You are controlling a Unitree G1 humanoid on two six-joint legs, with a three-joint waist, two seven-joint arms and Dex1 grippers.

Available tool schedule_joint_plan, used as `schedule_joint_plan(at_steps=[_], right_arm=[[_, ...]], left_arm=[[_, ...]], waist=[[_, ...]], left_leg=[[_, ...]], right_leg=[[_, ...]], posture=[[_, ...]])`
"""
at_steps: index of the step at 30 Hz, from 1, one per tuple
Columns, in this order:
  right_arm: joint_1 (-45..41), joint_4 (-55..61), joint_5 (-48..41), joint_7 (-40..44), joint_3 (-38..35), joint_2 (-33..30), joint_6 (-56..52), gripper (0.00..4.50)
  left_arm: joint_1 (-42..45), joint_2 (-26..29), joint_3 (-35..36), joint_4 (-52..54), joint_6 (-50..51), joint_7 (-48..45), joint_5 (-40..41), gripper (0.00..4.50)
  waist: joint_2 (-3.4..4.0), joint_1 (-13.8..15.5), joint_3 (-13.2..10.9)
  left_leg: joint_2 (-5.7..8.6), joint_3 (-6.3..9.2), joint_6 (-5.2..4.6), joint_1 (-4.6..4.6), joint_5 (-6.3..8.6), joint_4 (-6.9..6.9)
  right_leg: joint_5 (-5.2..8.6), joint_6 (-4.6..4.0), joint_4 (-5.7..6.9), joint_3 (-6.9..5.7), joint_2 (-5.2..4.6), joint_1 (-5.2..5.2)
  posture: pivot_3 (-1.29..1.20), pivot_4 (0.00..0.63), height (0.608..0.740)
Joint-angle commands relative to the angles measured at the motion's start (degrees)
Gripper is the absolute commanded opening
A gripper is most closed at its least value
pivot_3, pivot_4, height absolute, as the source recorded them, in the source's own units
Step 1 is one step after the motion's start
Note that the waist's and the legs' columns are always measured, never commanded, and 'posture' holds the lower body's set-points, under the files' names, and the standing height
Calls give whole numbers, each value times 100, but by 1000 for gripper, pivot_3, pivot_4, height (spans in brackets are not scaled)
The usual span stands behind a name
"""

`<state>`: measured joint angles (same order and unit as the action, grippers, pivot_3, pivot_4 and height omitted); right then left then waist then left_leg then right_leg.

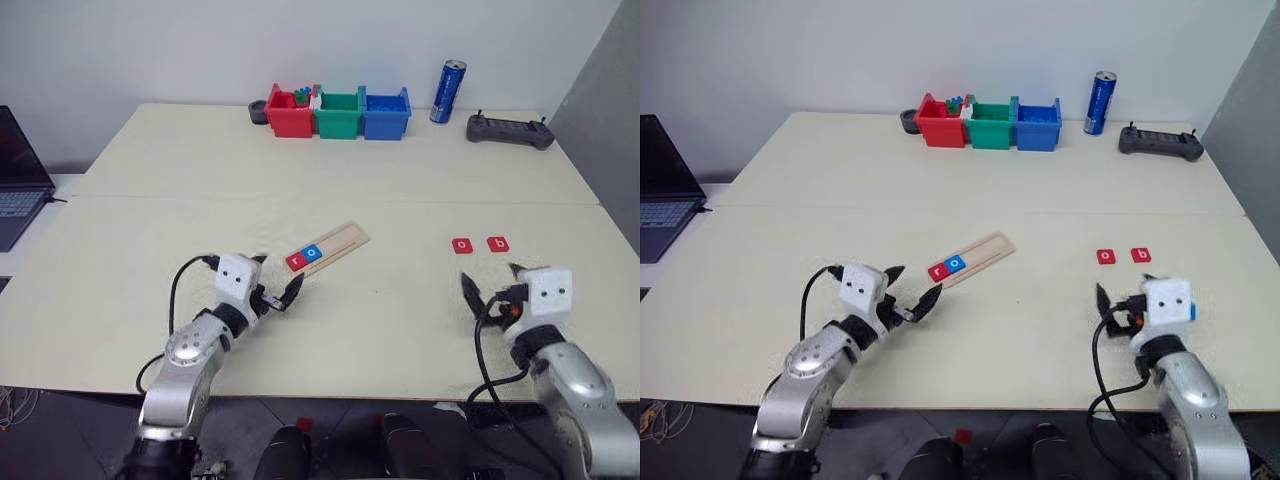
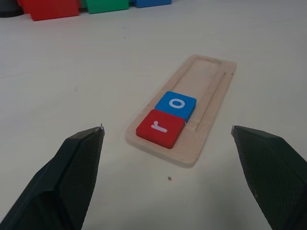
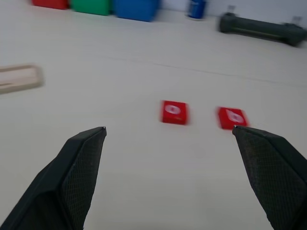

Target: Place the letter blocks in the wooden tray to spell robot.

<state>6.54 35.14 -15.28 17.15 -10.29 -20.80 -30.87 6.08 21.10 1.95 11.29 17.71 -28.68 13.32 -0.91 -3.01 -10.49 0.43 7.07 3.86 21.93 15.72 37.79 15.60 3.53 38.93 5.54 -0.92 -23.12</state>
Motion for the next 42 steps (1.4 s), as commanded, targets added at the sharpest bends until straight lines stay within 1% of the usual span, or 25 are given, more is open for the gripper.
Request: schedule_joint_plan(at_steps=[1,4,7,11,16,26,35,42], right_arm=[[-304,198,-841,1050,120,-522,-381,4482],[-633,121,-1305,1720,261,-977,-606,4482],[-984,-4,-1574,2016,354,-1232,-773,4482],[-1358,-132,-1724,2087,447,-1304,-918,4482],[-1655,-222,-1657,1906,614,-1190,-982,4482],[-1598,-20,-1700,1603,633,-1130,-1097,4482],[-1635,141,-1897,1356,526,-1118,-1297,4482],[-1586,197,-1916,1420,561,-1213,-1299,4482]], left_arm=[[522,273,61,-739,-389,-692,160,4500],[1067,522,-13,-1595,-648,-1346,182,4500],[1595,670,-149,-2474,-1007,-1886,70,4500],[2176,678,-277,-3546,-1382,-2372,-59,4500],[2779,619,-454,-4478,-1674,-2912,-188,4500],[3154,486,-520,-5186,-2053,-3166,-420,4500],[3142,444,-537,-5486,-2229,-3172,-578,4500],[3059,430,-574,-5539,-2275,-3180,-686,4500]], waist=[[-1,2,0],[-6,0,-4],[-9,-1,-5],[-12,6,-7],[-13,4,-8],[-14,1,-8],[-14,4,-8],[-13,3,-7]], left_leg=[[-1,2,0,0,0,0],[0,3,-1,1,1,0],[0,5,-1,1,1,0],[1,8,-1,4,1,1],[2,17,-1,11,1,1],[3,32,-1,17,1,1],[4,36,-1,16,1,1],[4,36,-1,16,1,1]], right_leg=[[0,0,0,-3,1,1],[-1,-1,-1,-4,2,2],[-1,-1,-2,-6,3,1],[-1,-1,-2,-7,3,1],[-2,-1,0,-13,2,-4],[-2,-1,1,-24,1,-5],[-2,-1,2,-26,1,-3],[-2,-1,3,-27,1,-3]], posture=[[0,150,740],[0,150,740],[0,150,740],[0,150,740],[0,150,740],[0,150,740],[0,150,740],[0,150,740]])
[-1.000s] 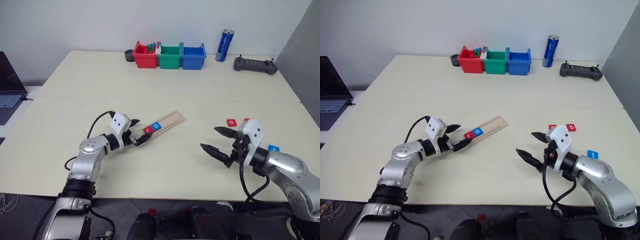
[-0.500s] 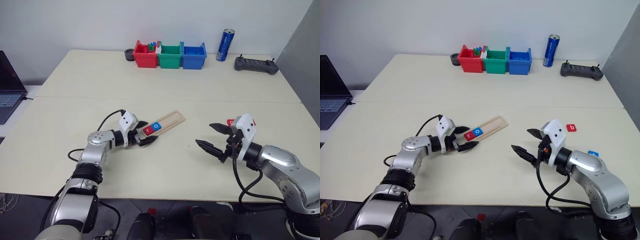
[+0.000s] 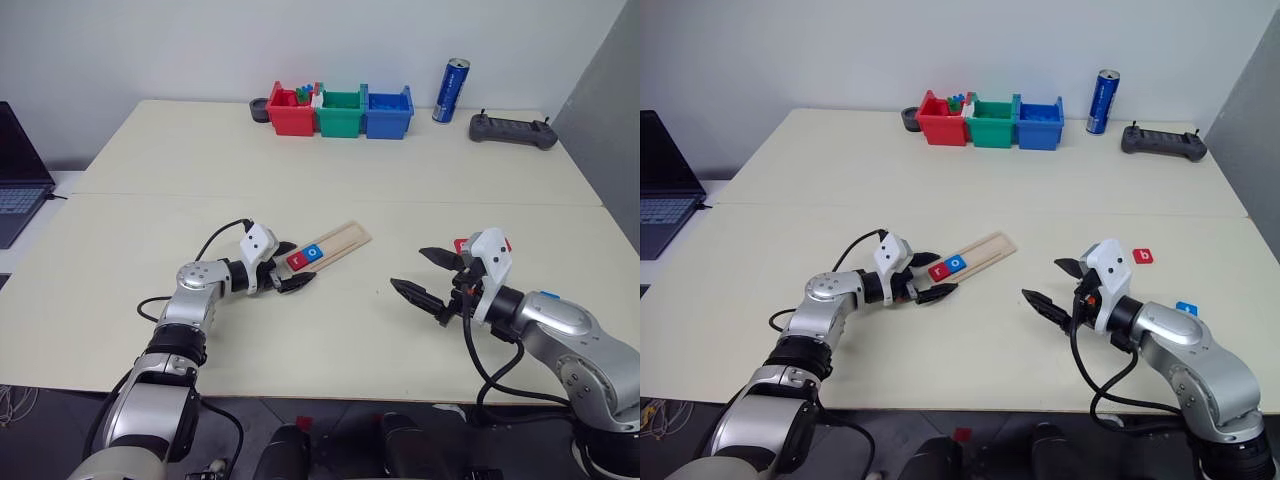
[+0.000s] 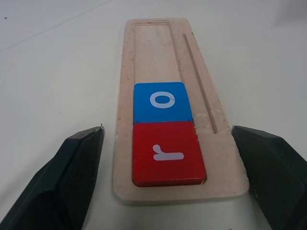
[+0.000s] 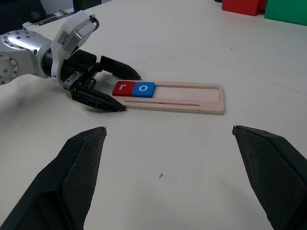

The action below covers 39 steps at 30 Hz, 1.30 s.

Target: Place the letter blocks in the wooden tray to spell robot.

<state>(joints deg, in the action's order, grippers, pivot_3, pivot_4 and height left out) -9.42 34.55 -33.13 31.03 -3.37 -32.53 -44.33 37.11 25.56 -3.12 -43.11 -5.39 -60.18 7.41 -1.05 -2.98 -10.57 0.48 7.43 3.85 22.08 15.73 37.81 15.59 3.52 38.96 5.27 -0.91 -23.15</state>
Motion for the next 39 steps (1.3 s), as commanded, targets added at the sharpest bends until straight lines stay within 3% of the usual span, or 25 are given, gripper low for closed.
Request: schedule_joint_plan(at_steps=[1,5,16,26,39], right_arm=[[4,255,-122,54,-118,-64,64,4498],[3,218,-51,136,-80,-149,148,4500],[-98,168,-47,241,-118,-196,275,4500],[584,365,-186,1574,-523,-1234,986,4500],[470,273,-205,1861,-437,-1316,1130,4500]], left_arm=[[-55,-17,-60,-90,41,-57,-78,4318],[-70,-12,-34,-52,84,-119,-32,3396],[29,31,-102,101,-82,-283,-62,3389],[-130,-136,-850,1593,-53,-1792,225,3389],[424,-483,-1196,455,-871,-2299,-149,3389]], waist=[[0,-1,0],[0,0,0],[0,0,0],[-2,29,-1],[-6,3,-4]], left_leg=[[0,0,0,0,0,0],[0,0,0,0,0,0],[0,0,0,0,0,0],[2,9,0,14,0,3],[-1,8,0,11,0,4]], right_leg=[[0,0,0,0,0,0],[0,0,0,0,0,0],[0,0,0,-1,0,0],[1,1,-4,-11,-1,-1],[1,1,-2,-9,7,0]], posture=[[0,150,740],[0,150,740],[0,150,740],[0,150,740],[0,150,740]])
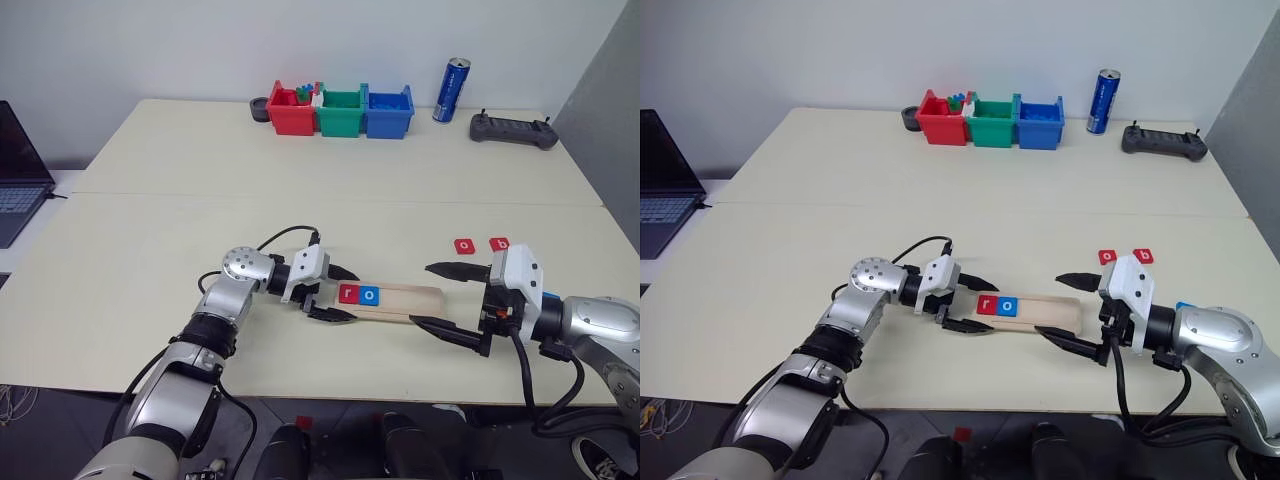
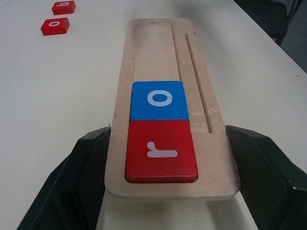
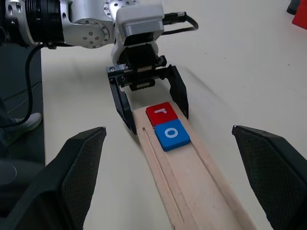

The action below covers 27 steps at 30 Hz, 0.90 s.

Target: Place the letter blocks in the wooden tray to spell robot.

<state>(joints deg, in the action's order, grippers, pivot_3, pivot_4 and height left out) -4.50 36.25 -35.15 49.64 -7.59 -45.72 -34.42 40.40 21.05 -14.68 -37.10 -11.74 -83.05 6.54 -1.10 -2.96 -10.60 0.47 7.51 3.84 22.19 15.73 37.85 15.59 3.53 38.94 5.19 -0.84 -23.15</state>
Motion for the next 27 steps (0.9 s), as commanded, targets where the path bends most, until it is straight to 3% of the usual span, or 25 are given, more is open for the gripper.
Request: schedule_joint_plan(at_steps=[1,27], right_arm=[[-16,111,17,-11,-5,7,152,4500],[-278,-226,417,-112,359,210,501,4500]], left_arm=[[91,-40,-35,-185,-252,2,-80,3389],[-88,-280,-135,-231,-341,733,-426,3389]], waist=[[0,2,0],[0,15,0]], left_leg=[[0,1,0,0,0,0],[1,3,0,0,0,2]], right_leg=[[0,0,0,0,0,0],[0,0,1,-2,-2,1]], posture=[[0,150,740],[0,150,740]])
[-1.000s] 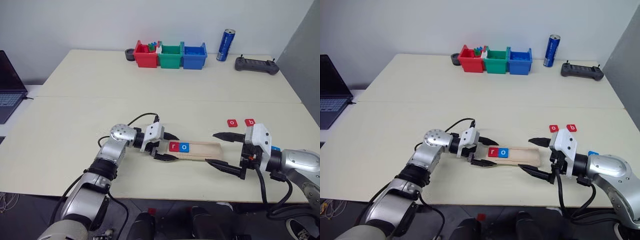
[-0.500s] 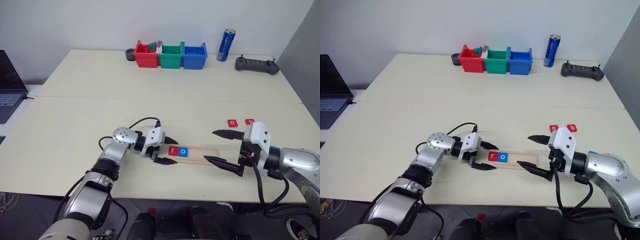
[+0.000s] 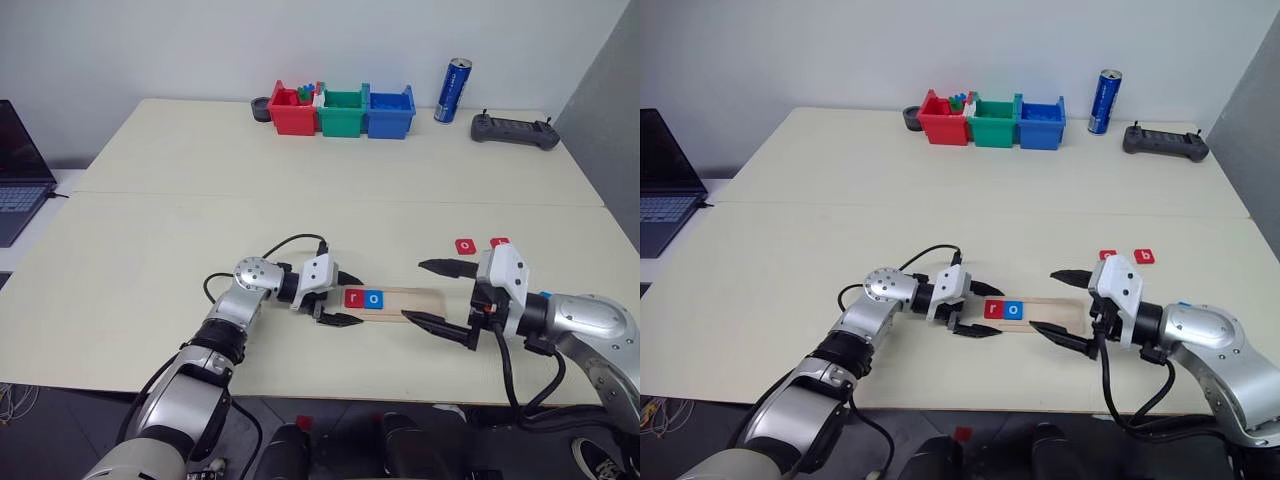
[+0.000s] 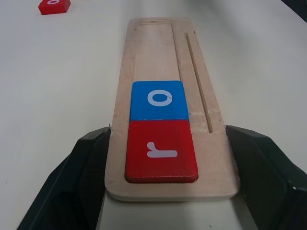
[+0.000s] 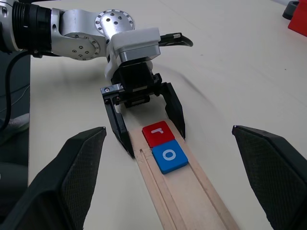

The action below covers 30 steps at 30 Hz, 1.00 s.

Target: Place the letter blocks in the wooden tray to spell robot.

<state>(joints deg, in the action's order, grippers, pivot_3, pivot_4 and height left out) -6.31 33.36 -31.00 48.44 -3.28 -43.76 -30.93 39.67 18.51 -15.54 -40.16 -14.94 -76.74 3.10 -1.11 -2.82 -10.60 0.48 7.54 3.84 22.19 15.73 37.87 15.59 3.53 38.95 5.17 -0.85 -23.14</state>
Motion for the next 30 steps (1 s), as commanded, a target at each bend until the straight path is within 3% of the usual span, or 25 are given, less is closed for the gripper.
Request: schedule_joint_plan(at_steps=[1,15,17,19,25,30], right_arm=[[-99,61,9,13,-68,14,156,4500],[-242,-23,49,30,-74,-5,142,4500],[-268,-30,16,8,-96,0,104,4500],[-264,-23,-1,-6,-112,-2,87,4500],[-208,-36,58,-209,-215,45,86,4500],[-48,38,-87,-619,-586,126,-118,4500]], left_arm=[[-19,-26,-49,80,-20,105,-83,3389],[-70,-87,-70,170,63,95,-51,3389],[-71,-80,-66,185,90,83,-41,4128],[-60,-88,-60,203,139,75,-21,4465],[-79,12,75,746,496,-99,248,4465],[-130,448,280,1613,1072,-245,549,4465]], waist=[[0,0,0],[0,12,0],[0,12,0],[0,12,0],[0,8,0],[0,2,0]], left_leg=[[0,-1,0,0,0,0],[1,0,0,0,0,1],[1,-1,0,-1,0,1],[1,-1,0,-1,0,1],[0,-1,0,-1,0,0],[-1,0,0,-1,0,0]], right_leg=[[0,0,0,1,0,0],[0,0,0,1,-1,1],[0,0,0,1,-1,1],[0,0,0,1,-1,1],[0,0,1,1,-1,1],[0,0,2,1,0,0]], posture=[[0,150,740],[0,150,740],[0,150,740],[0,150,740],[0,150,740],[0,150,740]])
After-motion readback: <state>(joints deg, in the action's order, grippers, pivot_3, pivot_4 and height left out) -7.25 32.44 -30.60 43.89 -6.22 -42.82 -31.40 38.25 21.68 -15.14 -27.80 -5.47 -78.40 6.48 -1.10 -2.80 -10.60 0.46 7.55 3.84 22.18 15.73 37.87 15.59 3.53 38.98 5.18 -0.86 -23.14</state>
